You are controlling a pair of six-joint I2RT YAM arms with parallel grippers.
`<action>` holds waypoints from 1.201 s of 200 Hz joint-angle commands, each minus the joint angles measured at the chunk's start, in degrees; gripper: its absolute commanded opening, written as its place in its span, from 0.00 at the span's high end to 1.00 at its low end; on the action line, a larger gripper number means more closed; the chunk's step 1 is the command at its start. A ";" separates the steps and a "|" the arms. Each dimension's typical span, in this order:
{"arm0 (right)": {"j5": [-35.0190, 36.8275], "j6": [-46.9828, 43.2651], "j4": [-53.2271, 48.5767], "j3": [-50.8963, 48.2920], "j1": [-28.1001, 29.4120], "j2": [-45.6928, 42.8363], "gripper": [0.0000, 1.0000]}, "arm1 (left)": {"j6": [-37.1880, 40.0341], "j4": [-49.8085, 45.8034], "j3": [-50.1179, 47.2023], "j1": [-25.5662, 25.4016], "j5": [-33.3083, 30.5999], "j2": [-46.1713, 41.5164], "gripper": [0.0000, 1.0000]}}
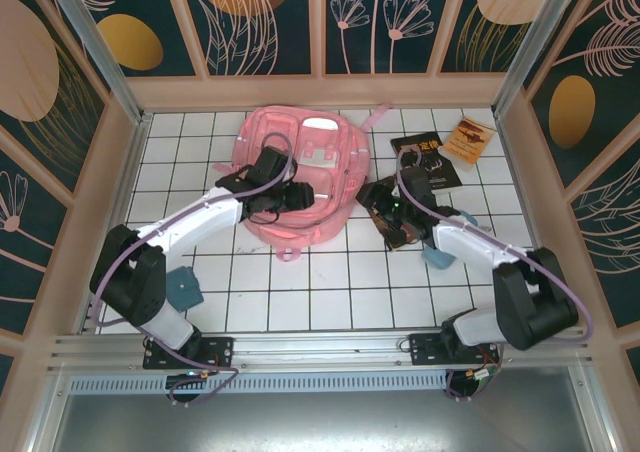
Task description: Pack books, pencil case, and school supplies into a backpack
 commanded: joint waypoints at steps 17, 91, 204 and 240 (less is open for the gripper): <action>-4.23 5.39 0.97 4.80 -0.12 7.35 0.30 | -12.46 4.48 -7.48 -2.41 7.05 -4.91 0.50; -8.06 3.68 2.90 8.69 0.93 16.91 0.35 | -20.66 11.42 -10.20 -5.55 11.00 -1.42 0.56; -9.94 0.88 1.59 10.65 1.61 22.04 0.46 | -24.43 14.50 -8.52 -5.70 10.19 4.38 0.66; -8.79 0.12 1.22 10.32 1.79 22.65 0.54 | -25.25 15.54 -8.83 -5.72 10.04 3.78 0.78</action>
